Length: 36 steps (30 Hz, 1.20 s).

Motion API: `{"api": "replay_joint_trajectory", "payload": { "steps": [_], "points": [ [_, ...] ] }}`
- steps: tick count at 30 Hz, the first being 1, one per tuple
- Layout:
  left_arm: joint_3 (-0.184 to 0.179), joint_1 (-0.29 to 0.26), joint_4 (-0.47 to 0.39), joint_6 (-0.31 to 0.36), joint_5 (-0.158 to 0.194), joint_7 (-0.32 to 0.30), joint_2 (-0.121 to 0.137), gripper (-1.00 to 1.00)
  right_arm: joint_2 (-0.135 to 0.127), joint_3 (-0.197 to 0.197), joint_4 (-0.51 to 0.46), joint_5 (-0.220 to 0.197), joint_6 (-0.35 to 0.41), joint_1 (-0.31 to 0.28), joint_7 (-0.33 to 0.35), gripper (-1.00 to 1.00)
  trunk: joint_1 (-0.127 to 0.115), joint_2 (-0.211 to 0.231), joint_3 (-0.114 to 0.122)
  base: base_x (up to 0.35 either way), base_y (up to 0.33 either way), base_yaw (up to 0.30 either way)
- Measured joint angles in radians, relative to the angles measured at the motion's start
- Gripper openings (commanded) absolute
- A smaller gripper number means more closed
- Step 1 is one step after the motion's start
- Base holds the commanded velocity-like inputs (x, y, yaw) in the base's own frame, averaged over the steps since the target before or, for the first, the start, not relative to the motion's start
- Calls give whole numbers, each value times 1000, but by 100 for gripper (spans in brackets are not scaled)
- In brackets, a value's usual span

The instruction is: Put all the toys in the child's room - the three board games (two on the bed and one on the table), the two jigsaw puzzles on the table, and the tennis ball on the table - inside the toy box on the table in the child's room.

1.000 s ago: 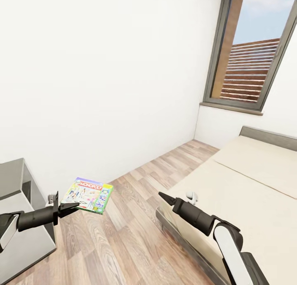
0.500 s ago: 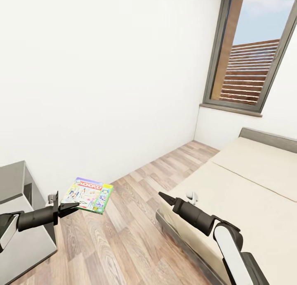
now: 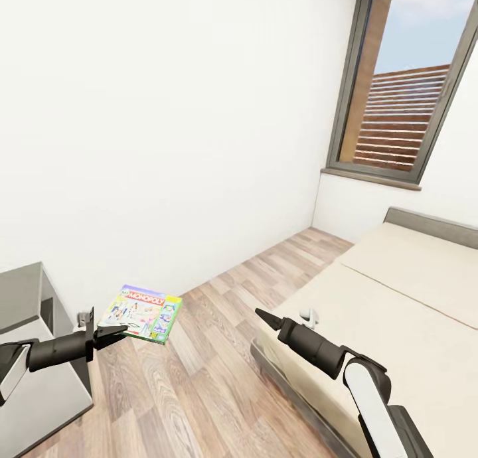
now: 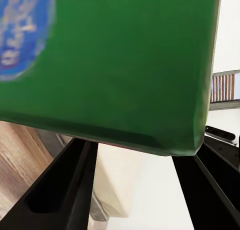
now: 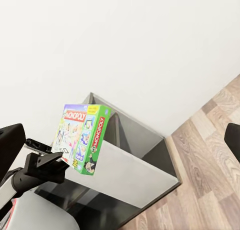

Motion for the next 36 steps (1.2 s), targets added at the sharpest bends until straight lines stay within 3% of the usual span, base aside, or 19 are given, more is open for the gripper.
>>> {"api": "replay_joint_trajectory", "payload": {
  "steps": [36],
  "points": [
    [0,0,0,0,0,0,0,-100,0,0,3,2,0,0,0,100,-138,252,113,0,0,0]
  ]
}}
